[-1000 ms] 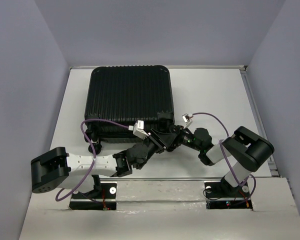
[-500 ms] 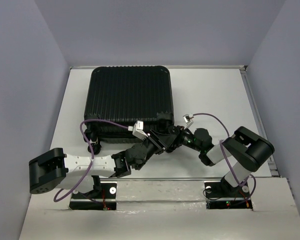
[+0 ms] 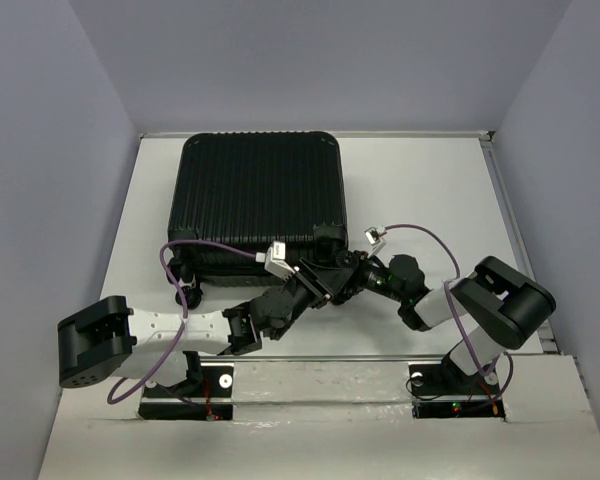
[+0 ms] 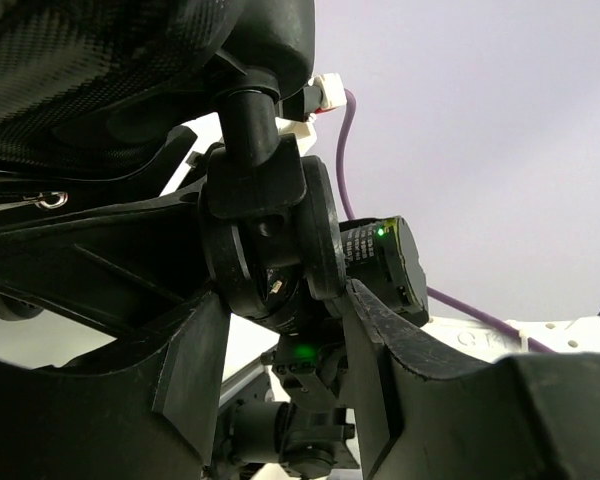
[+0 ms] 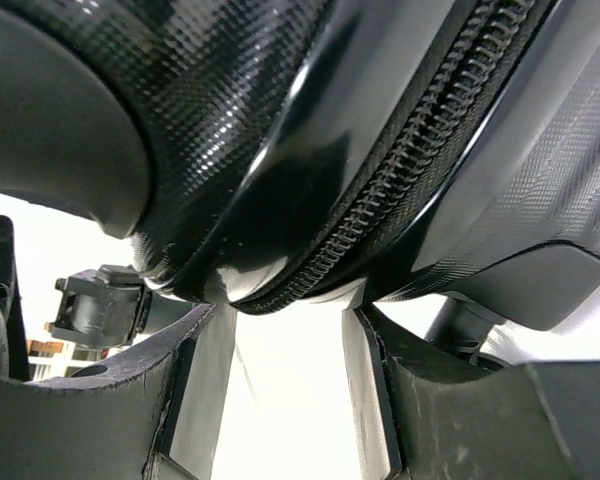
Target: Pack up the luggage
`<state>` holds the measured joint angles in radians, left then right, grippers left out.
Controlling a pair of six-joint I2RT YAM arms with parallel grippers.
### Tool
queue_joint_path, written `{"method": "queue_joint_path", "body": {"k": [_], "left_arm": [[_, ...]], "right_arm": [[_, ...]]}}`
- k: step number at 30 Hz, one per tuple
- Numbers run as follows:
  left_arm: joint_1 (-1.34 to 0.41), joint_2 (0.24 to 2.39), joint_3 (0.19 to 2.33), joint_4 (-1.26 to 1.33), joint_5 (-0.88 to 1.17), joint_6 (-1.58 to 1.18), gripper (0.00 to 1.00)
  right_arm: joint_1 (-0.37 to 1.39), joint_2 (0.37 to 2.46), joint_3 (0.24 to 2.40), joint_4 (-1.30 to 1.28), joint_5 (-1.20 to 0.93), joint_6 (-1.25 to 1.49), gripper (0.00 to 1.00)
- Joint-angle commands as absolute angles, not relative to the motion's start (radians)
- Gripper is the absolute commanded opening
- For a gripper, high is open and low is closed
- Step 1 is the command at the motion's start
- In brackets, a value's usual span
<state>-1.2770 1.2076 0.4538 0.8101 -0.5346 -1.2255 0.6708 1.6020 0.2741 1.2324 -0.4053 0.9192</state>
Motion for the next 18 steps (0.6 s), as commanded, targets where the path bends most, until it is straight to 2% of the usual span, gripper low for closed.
{"method": "queue_joint_path", "body": {"k": [1,14,16,18], "left_arm": [[-1.304,1.177,0.457,1.009,-0.465,-1.267,0.06],[-1.304,1.192,0.443,1.031,-0.443,-1.289,0.06],[-1.304,1.192,0.442,1.032,-0.442,-1.287,0.06],[-1.304,1.189,0.439,1.032,-0.442,-1.287,0.06]], "right_arm": [[0.681,1.531,0.291,1.717,-0.420,0.891,0.52],[0.681,1.546,0.290,1.717,-0.442,0.922,0.46],[0.681,1.549,0.291,1.717,-0.445,0.923,0.39],[0.681,1.548,0.293,1.717,-0.448,0.925,0.37]]}}
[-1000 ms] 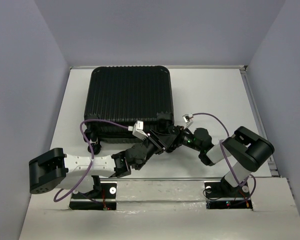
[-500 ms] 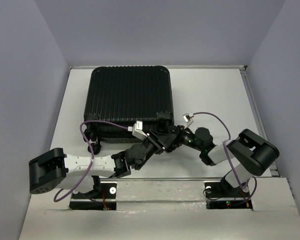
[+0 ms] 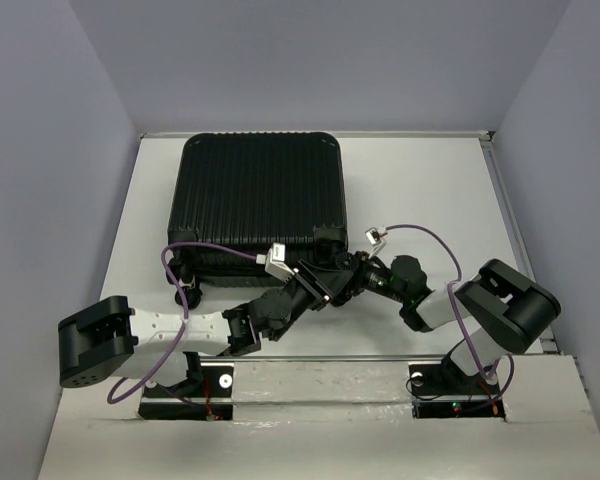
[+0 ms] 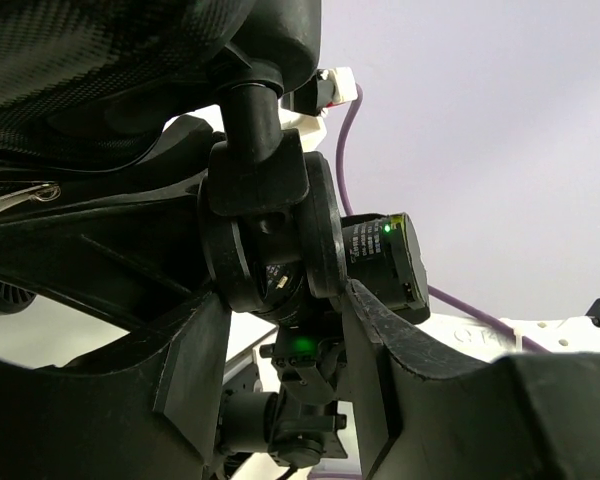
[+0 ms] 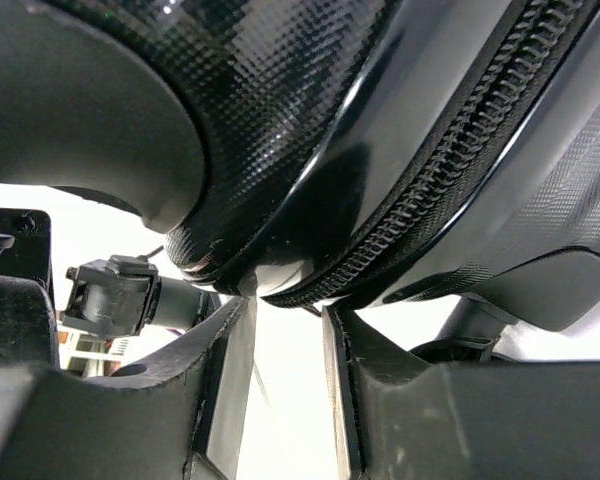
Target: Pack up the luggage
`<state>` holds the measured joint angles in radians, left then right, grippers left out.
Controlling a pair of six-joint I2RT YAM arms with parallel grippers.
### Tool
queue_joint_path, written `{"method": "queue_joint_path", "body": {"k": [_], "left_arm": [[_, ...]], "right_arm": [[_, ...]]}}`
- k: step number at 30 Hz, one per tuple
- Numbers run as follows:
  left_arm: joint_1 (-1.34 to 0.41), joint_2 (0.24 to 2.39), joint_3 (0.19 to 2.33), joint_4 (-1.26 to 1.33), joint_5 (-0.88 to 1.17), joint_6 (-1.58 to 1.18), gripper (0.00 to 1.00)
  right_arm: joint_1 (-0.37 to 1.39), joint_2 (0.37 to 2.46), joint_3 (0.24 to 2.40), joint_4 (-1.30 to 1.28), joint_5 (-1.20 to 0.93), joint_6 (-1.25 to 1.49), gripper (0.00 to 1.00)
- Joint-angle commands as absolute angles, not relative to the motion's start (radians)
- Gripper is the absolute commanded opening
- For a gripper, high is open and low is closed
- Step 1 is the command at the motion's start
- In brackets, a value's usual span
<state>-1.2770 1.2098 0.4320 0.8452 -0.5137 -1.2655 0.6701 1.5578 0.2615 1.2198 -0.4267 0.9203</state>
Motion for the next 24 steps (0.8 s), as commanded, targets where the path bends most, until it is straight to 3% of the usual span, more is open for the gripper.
{"method": "queue_joint_path", "body": {"k": [1,14,20,24], "left_arm": [[-1.305,1.189,0.437,1.032,-0.442,-1.287,0.06],[-1.305,1.181,0.428,1.020,-0.462,-1.273,0.06],[-1.304,1.143,0.442,0.915,-0.508,-1.238,0.06],[-1.304,1.082,0.434,0.817,-0.572,-1.212,0.06]], "right_arm": [[0.681,1.549,0.291,1.717,-0.449,0.925,0.35],[0.681,1.506,0.206,1.717,-0.367,0.873,0.07],[0.681,1.467,0.123,1.703,-0.293,0.868,0.07],[0.681,1.413,0.089,1.525,-0.244,0.833,0.07]]}}
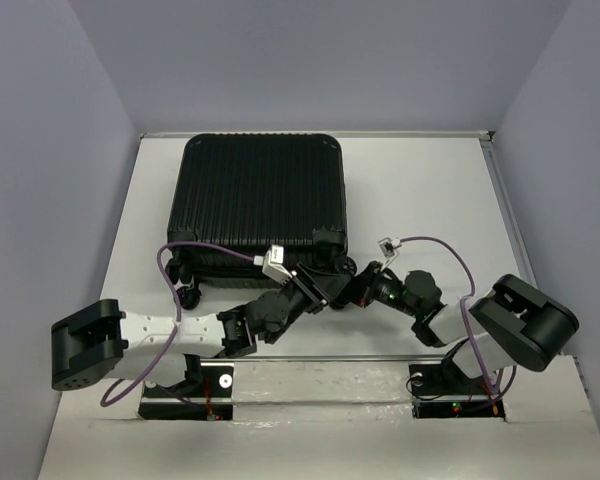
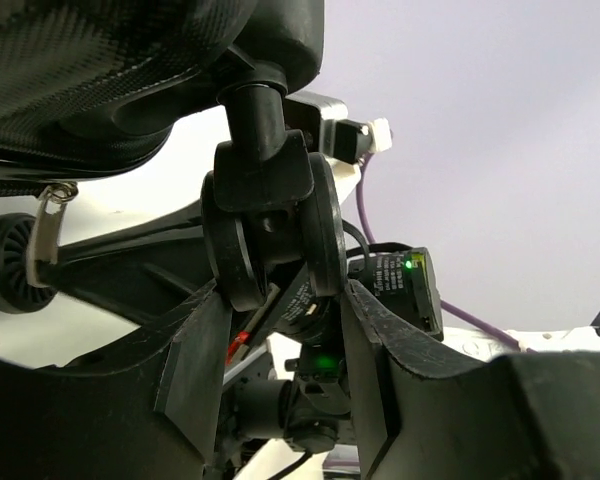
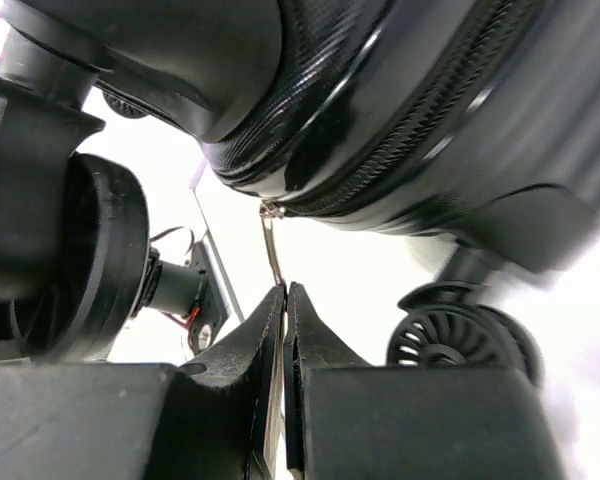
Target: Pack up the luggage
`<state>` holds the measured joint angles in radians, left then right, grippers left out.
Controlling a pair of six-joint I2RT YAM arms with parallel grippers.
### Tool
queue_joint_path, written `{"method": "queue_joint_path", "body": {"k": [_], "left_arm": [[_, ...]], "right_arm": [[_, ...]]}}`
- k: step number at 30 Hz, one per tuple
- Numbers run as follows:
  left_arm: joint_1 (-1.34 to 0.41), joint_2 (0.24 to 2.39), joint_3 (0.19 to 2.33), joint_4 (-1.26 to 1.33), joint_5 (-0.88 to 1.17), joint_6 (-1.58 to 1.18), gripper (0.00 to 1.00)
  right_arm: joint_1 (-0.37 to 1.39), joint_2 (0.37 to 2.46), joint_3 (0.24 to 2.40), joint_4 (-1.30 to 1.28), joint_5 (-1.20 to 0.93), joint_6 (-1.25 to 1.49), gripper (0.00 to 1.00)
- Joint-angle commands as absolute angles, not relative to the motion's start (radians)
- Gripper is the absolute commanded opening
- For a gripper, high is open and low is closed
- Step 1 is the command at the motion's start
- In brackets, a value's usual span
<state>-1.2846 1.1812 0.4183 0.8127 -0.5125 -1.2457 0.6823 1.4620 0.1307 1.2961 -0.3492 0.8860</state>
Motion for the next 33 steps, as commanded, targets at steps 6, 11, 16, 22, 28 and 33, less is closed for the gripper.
{"method": "queue_joint_path", "body": {"k": [6,11,16,22,28,33], "left_arm": [[-1.304,0.965,0.400,0.668,-0.661,-1.184,0.06],[-1.302,0.920,0.376,0.621,-0.670,-1.169,0.06],[-1.302,0.931,0.379,0.614,-0.652,-1.152,0.06],[-1.302,0.940,0.425,0.595,-0.629,-1.075,0.06],[-1.298,0.917,0.460,0.477,-0.608,-1.054,0.35],[-1.295,0.930,0.543,0.354,-0.554,-0.994,0.70]], "right_arm": [[0.681,1.133,0.070,1.124,-0.099,0.743,0.07],[0.681,0.756,0.167,0.591,-0.005,0.620,0.07],[0.681,0.699,0.261,0.344,-0.087,0.560,0.07],[0.699,0.874,0.225,0.498,-0.198,0.603,0.12],[0.732,1.044,0.261,0.639,-0.271,0.584,0.52],[0.747,1.143,0.268,0.793,-0.278,0.598,0.62]]}}
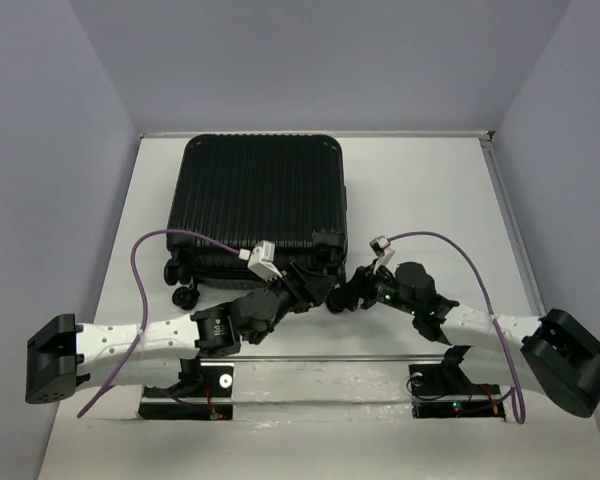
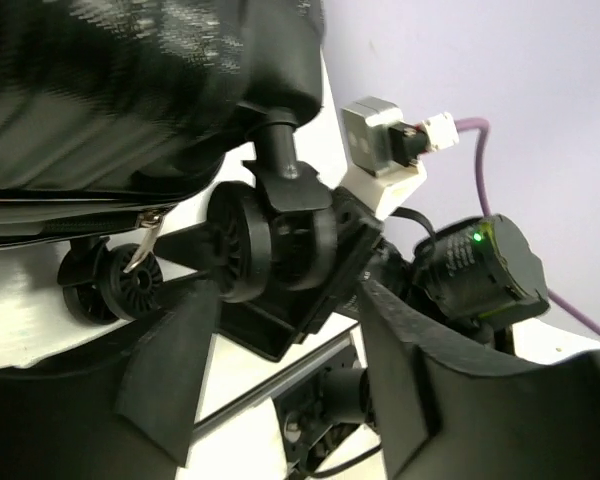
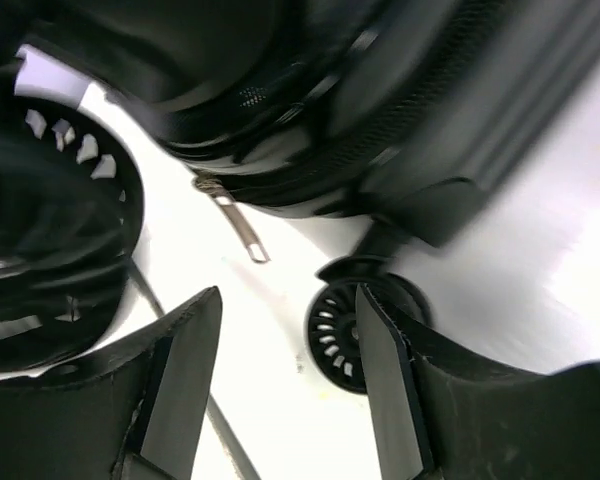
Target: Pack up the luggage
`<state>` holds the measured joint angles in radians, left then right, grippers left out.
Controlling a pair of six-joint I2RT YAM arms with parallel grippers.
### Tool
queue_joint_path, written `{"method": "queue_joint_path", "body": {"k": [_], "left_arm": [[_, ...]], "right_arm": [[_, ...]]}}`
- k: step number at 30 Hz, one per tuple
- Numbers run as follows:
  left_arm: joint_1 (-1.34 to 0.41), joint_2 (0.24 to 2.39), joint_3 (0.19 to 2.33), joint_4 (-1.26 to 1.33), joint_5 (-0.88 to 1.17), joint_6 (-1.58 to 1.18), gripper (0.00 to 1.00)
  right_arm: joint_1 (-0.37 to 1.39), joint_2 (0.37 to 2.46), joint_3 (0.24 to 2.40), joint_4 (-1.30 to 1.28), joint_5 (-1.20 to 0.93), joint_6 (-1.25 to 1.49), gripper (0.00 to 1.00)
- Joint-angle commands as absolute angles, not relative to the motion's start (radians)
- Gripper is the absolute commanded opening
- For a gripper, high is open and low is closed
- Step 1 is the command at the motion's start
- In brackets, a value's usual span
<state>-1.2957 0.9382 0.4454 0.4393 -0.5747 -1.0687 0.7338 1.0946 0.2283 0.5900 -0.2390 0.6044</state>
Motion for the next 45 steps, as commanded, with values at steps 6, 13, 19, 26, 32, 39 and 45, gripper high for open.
{"method": "queue_joint_path", "body": {"k": [6,13,19,26,32,39,45], "left_arm": [[-1.289,0.976,0.627,0.219,-0.500,-0.933,0.78],[-1.247,1.032,0.666,0.229,-0.433,-0.905,0.79],[-1.218,1.074,0.683,0.235,-0.403,-0.897,0.79],[-1.212,1.129,0.716,0.242,-0.374,-0.888,0.79],[-1.210,1.163,0.733,0.270,-0.393,-0.893,0.79],[-1.206,1.161,0.712,0.317,-0.426,-0.919,0.77],[-1.204,1.140,0.689,0.334,-0.448,-0.928,0.54]], "right_arm": [[0.756,1.278,0.301,0.945,-0.298,0.620,0.67],[0.756,1.356,0.285,1.127,-0.259,0.637,0.67],[0.756,1.359,0.253,1.264,-0.236,0.673,0.50],[0.756,1.269,0.218,1.224,-0.170,0.667,0.24],[0.756,1.229,0.218,1.141,-0.172,0.649,0.11],[0.756,1.233,0.230,1.048,-0.170,0.649,0.19],[0.756,1.244,0.209,1.028,-0.156,0.646,0.51]]}}
